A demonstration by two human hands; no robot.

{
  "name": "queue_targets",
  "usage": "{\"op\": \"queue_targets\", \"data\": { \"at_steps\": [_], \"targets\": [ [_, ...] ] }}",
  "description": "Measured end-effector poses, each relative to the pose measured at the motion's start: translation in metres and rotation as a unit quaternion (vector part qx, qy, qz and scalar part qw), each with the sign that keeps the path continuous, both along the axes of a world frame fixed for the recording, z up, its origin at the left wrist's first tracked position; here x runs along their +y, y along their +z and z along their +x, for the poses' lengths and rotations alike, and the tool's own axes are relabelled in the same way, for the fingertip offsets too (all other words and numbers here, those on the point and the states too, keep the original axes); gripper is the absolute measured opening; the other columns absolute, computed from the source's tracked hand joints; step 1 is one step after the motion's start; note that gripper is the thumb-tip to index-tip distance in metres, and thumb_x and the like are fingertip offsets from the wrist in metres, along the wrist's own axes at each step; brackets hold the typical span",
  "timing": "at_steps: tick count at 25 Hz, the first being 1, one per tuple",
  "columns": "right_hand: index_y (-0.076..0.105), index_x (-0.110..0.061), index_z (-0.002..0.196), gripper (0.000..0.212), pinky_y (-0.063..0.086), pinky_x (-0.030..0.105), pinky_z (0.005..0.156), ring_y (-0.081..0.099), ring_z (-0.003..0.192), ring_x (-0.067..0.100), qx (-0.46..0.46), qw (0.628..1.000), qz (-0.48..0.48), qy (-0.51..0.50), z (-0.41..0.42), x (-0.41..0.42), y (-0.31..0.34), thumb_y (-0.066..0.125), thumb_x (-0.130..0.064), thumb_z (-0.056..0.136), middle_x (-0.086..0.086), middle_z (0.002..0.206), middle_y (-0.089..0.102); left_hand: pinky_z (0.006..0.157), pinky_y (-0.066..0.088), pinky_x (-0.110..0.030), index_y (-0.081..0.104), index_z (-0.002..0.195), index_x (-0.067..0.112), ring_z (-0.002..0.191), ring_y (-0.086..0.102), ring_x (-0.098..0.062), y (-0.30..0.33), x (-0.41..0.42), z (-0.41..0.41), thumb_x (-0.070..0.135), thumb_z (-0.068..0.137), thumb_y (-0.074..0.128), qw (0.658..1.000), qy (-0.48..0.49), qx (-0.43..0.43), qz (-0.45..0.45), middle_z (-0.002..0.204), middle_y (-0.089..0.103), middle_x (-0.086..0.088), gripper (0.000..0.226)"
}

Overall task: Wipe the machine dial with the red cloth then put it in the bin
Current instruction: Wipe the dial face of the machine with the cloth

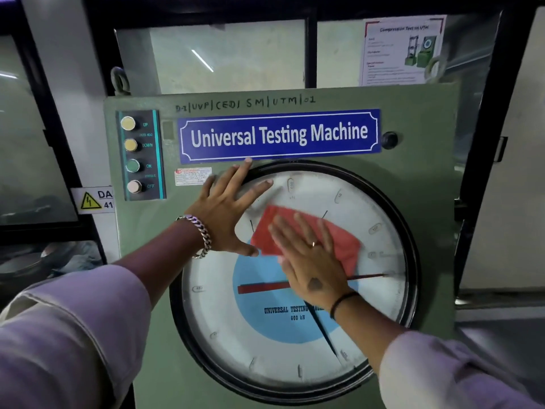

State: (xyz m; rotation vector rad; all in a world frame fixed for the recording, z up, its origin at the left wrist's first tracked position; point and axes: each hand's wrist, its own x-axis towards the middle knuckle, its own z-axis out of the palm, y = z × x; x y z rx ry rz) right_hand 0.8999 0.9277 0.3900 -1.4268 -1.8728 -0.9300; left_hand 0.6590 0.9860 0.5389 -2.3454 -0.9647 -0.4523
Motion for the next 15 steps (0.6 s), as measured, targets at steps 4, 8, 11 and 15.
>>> {"op": "queue_targets", "data": {
  "at_steps": [4,8,11,15],
  "targets": [
    [0.012,-0.037,0.180,0.077,0.001,0.058,0.139,0.008,0.175,0.022,0.012,1.000,-0.003,-0.025,0.058,-0.020,-0.011,0.044,-0.036,0.110,-0.022,0.187,-0.003,0.129,0.019,-0.070,-0.007,0.172,0.050,0.168,0.006,-0.042,0.004,0.004,0.000,0.103,0.047,0.068,1.000,-0.017,0.011,-0.001,0.181,-0.028,-0.006,0.154],
    [0.018,-0.032,0.181,0.075,0.004,0.061,0.138,0.001,0.176,0.020,0.102,0.993,-0.004,-0.052,0.046,-0.010,0.003,0.044,-0.037,0.110,-0.017,0.188,0.003,0.128,0.019,-0.070,-0.003,0.172,0.049,0.167,0.008,-0.044,0.006,0.007,-0.003,0.103,0.048,0.069,1.000,-0.023,0.011,-0.006,0.182,-0.023,-0.006,0.153],
    [0.024,-0.031,0.180,0.077,0.016,0.065,0.136,0.005,0.176,0.021,0.023,1.000,-0.002,-0.016,0.065,-0.029,-0.034,0.049,-0.032,0.107,-0.018,0.188,0.010,0.127,0.019,-0.067,0.000,0.173,0.048,0.167,0.009,-0.044,0.003,0.008,-0.003,0.102,0.048,0.070,1.000,-0.025,0.010,-0.005,0.182,-0.023,-0.006,0.154],
    [0.022,-0.036,0.180,0.075,0.006,0.059,0.139,0.002,0.174,0.015,0.143,0.987,0.008,-0.072,0.061,-0.019,0.004,0.045,-0.037,0.108,-0.022,0.186,0.005,0.128,0.018,-0.069,0.002,0.173,0.047,0.166,0.010,-0.047,0.003,0.008,0.001,0.103,0.047,0.070,1.000,-0.021,0.008,0.001,0.182,-0.022,-0.007,0.154]
  ]
}}
